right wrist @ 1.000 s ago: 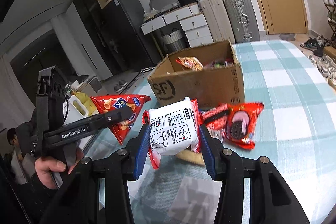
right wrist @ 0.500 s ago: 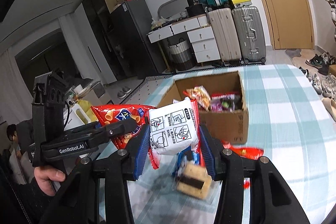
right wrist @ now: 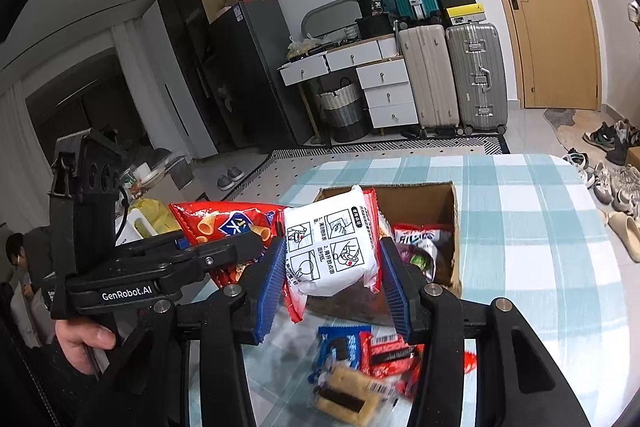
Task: Organize snacks
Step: 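Lift both held snacks and carry them over the cardboard box, then open both tools to drop the snacks into the box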
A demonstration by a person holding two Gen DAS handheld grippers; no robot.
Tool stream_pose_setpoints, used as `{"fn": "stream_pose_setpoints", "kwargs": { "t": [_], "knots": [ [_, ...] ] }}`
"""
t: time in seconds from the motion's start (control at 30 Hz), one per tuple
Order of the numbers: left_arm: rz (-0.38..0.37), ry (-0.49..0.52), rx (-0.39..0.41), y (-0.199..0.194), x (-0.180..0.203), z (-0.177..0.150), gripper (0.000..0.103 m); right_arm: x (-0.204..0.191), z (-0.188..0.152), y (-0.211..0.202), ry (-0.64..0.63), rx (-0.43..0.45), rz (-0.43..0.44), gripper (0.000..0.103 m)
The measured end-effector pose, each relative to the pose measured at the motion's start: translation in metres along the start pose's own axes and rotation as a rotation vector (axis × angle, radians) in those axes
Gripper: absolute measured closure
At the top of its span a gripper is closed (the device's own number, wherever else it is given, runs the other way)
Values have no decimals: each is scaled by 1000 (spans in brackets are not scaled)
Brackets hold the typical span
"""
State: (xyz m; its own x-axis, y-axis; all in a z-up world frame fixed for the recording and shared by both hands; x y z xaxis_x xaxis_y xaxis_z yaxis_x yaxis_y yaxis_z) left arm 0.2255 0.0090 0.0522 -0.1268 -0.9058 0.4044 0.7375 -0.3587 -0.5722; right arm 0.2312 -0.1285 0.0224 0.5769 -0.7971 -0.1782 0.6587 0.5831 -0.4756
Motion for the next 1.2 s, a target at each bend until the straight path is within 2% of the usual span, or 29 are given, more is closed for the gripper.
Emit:
{"fn": "stream_pose_setpoints", "kwargs": {
  "t": [0.23, 0.6, 0.97, 1.03, 1.1, 1.13, 1.2],
  "knots": [
    [8, 7, -16, 21, -1, 26, 48, 16, 18, 17, 16, -9, 0, 56],
    [19, -18, -66, 85, -22, 65, 48, 43, 36, 56, 50, -43, 12, 56],
    [20, -24, -108, 135, -35, 78, 46, 72, 44, 101, 68, -70, 15, 55],
    [39, -13, -112, 141, -36, 78, 44, 76, 42, 107, 70, -83, 13, 50],
    [54, -5, -119, 145, -35, 79, 37, 81, 39, 110, 82, -88, 4, 44],
    [63, -6, -112, 145, -36, 80, 32, 83, 39, 110, 87, -85, 1, 34],
    [71, -5, -94, 142, -38, 79, 26, 86, 38, 106, 87, -69, -5, 30]
  ]
}}
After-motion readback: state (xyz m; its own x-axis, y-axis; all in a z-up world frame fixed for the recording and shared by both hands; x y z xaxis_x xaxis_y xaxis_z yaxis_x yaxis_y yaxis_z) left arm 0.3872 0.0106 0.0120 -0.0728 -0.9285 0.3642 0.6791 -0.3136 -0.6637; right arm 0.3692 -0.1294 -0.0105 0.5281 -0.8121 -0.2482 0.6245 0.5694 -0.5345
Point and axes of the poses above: each gripper's, at about its wrist camera, not at the fingertips, and y roughly the way its jaws point, x to its right, z to its top, the point moved 5 cm from there along y, roughly the way its jaws point, and after that the axes turned 9 degrees about -y, right-handed, at the moved point
